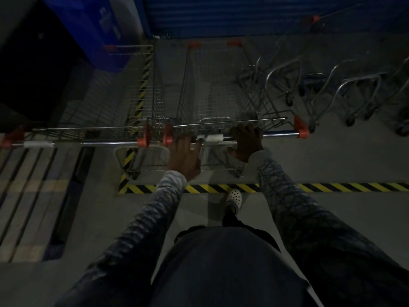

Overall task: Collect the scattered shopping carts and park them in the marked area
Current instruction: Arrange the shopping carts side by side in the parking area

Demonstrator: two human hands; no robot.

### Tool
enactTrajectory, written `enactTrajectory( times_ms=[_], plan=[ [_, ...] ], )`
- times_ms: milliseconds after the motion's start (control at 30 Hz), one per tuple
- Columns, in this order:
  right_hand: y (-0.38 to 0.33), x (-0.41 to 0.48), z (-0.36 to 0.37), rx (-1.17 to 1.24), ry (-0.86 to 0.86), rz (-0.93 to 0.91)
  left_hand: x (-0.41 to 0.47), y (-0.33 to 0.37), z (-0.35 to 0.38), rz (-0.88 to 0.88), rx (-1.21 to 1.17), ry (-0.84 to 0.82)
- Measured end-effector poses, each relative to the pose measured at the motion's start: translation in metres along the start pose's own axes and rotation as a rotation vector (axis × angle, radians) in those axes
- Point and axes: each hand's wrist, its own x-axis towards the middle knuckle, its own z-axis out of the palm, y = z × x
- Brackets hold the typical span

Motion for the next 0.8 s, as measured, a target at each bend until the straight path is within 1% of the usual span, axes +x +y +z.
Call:
enactTrajectory(
  times_ms=[33, 100, 233, 300, 400, 500, 633, 700, 733, 800],
  plan=[
    [0.000, 0.000, 0.000, 0.000, -0.011, 0.001, 0.001, 0.009, -0.003, 0.014, -0.044, 0.019],
    [0.001, 0.001, 0.000, -0.010, -0.025, -0.004, 0.007, 0.010, -0.007, -0.014, -0.074, 0.038],
    [0.003, 0.002, 0.002, -0.029, 0.003, -0.024, 0.022, -0.025, -0.014, -0.080, 0.034, 0.013],
    [0.003, 0.002, 0.005, -0.031, 0.027, -0.032, 0.030, -0.047, -0.017, -0.126, 0.060, -0.040],
    [0.003, 0.002, 0.004, -0.017, 0.052, -0.027, 0.035, -0.076, -0.020, -0.187, 0.116, -0.201],
    [0.001, 0.001, 0.003, -0.017, 0.014, -0.025, 0.035, -0.092, -0.016, -0.169, 0.151, -0.314],
    [0.007, 0.003, 0.006, -0.015, -0.006, -0.031, 0.034, -0.089, -0.014, -0.150, 0.247, -0.331],
    [0.010, 0.002, 0.006, 0.021, -0.010, -0.028, 0.033, -0.089, -0.012, -0.143, 0.246, -0.320],
    [0.013, 0.000, 0.006, 0.044, 0.025, -0.016, 0.032, -0.090, -0.012, -0.134, 0.235, -0.307],
    [0.021, -0.007, 0.008, 0.061, 0.197, 0.051, 0.032, -0.092, -0.011, -0.123, 0.210, -0.276]
  ],
)
